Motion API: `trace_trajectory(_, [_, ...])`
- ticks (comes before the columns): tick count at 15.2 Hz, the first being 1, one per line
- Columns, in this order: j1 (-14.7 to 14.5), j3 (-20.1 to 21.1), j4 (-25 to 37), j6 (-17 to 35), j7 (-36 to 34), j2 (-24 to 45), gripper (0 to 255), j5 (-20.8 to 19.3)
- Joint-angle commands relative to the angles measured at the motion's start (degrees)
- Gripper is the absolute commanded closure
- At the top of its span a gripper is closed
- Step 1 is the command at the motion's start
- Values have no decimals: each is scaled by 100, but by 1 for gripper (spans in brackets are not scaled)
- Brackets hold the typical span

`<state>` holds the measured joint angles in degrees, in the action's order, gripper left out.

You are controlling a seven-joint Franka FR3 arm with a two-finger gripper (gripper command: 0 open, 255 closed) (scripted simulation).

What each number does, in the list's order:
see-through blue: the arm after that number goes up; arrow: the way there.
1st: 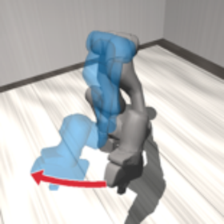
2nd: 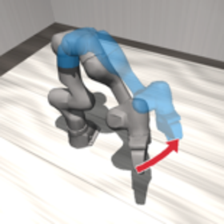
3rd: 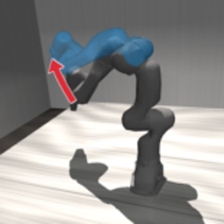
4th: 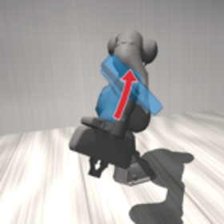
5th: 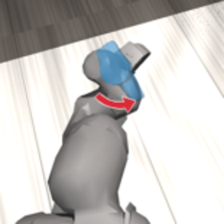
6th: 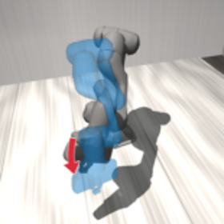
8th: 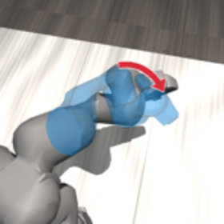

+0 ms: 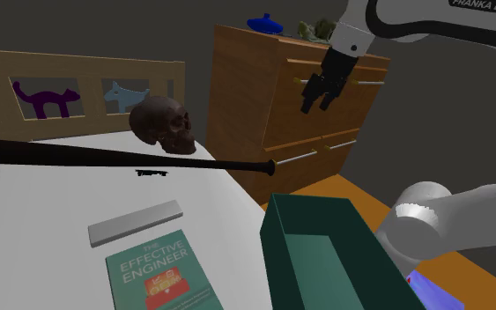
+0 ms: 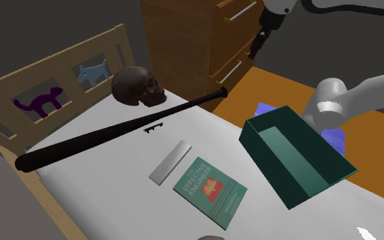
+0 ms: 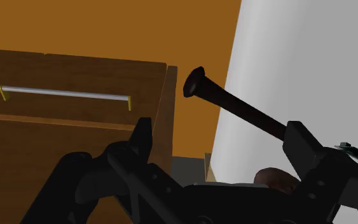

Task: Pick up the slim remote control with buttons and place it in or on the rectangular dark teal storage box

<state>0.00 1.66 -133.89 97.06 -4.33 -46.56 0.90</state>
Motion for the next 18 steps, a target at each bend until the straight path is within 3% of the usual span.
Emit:
trace_trajectory(1, [0,0,0,0,0,0,0,0])
trace_trajectory(18, [-1026,725,1026,1642,1297,2985,0,92])
